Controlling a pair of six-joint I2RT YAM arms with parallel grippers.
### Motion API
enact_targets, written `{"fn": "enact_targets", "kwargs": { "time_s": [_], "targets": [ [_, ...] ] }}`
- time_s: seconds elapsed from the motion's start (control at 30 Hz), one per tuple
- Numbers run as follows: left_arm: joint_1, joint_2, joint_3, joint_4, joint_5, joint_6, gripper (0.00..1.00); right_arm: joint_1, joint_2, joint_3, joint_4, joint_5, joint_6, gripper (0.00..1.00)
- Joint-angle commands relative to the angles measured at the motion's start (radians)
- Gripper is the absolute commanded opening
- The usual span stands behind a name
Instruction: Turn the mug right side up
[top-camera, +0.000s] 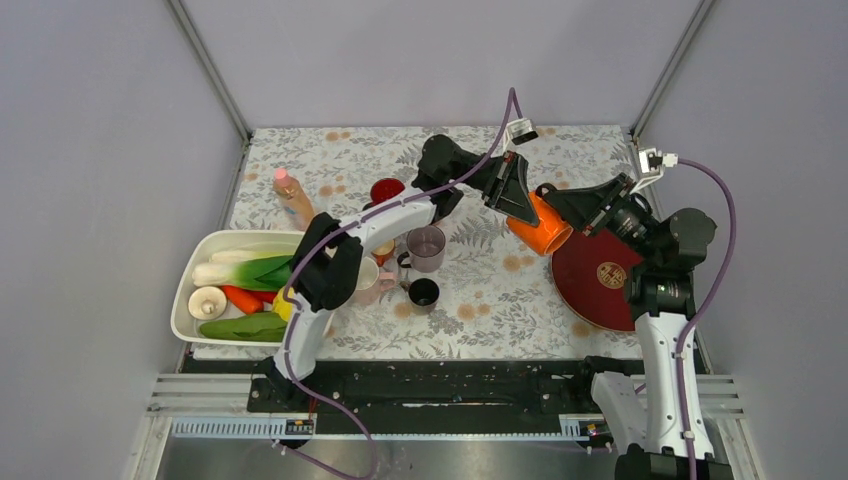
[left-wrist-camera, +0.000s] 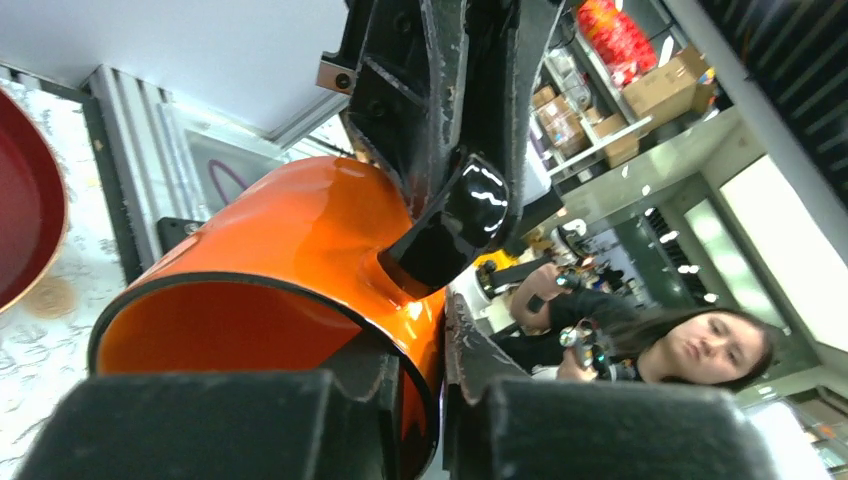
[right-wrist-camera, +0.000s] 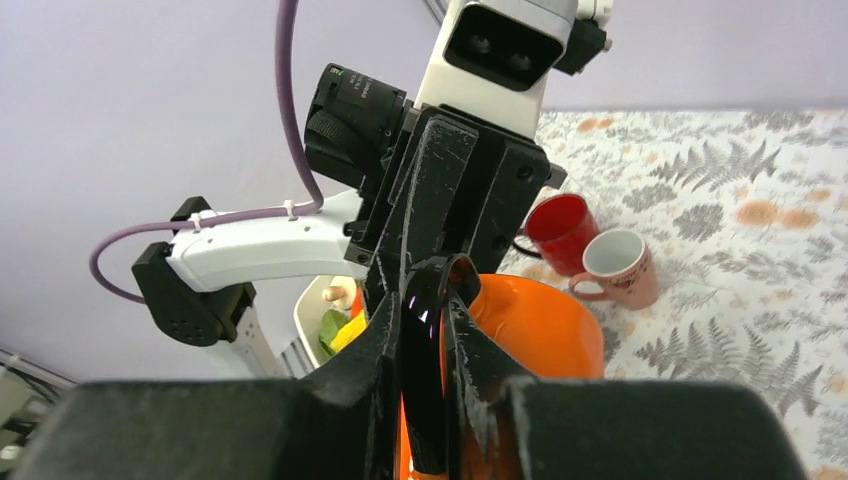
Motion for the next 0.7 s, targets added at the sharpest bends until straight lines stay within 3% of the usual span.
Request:
{"fn": "enact_targets", "kwargs": {
  "time_s": [0.0, 0.17, 0.2, 0.27, 0.33, 0.37, 0.4, 0.47, 0.5, 0.57, 0.67],
  "targets": [
    [-0.029, -0.068, 0.022, -0.038, 0.006, 0.071, 0.00, 0.005, -0.011, 0.046, 0.008, 0.036, -0.028, 0.00],
    [-0.025, -0.136, -0.030, -0.280, -0.027, 0.278, 0.00, 0.005, -0.011, 0.067, -0.066, 0.039, -0.085, 0.00],
    [-0.024, -0.151, -0.030, -0.347, -0.037, 0.333, 0.00, 0.005, -0.015, 0.067, -0.090, 0.057, -0.108, 0.06],
    [-0.015, -0.184, -0.009, -0.632, -0.084, 0.558, 0.00, 0.005, -0.023, 0.062, -0.144, 0.092, -0.149, 0.36],
    [-0.014, -0.197, 0.095, -1.166, -0.188, 0.941, 0.00, 0.005, -0.024, 0.053, -0.183, 0.123, -0.180, 0.65],
    [-0.019, -0.195, 0.162, -1.331, -0.254, 1.082, 0.00, 0.005, -0.022, 0.047, -0.201, 0.140, -0.194, 0.73],
    [-0.022, -0.196, 0.186, -1.410, -0.303, 1.161, 0.00, 0.005, -0.023, 0.045, -0.230, 0.162, -0.215, 0.76],
    [-0.023, -0.199, 0.200, -1.475, -0.355, 1.215, 0.00, 0.005, -0.020, 0.039, -0.310, 0.236, -0.261, 0.94],
    [-0.023, -0.195, 0.213, -1.517, -0.385, 1.250, 0.00, 0.005, -0.018, 0.038, -0.339, 0.271, -0.281, 0.99],
    [-0.036, -0.184, 0.247, -1.626, -0.476, 1.352, 0.00, 0.005, -0.015, 0.048, -0.419, 0.373, -0.319, 0.99],
    [-0.091, -0.166, 0.293, -1.804, -0.681, 1.547, 0.00, 0.005, -0.002, 0.103, -0.600, 0.646, -0.369, 1.00]
  ]
}}
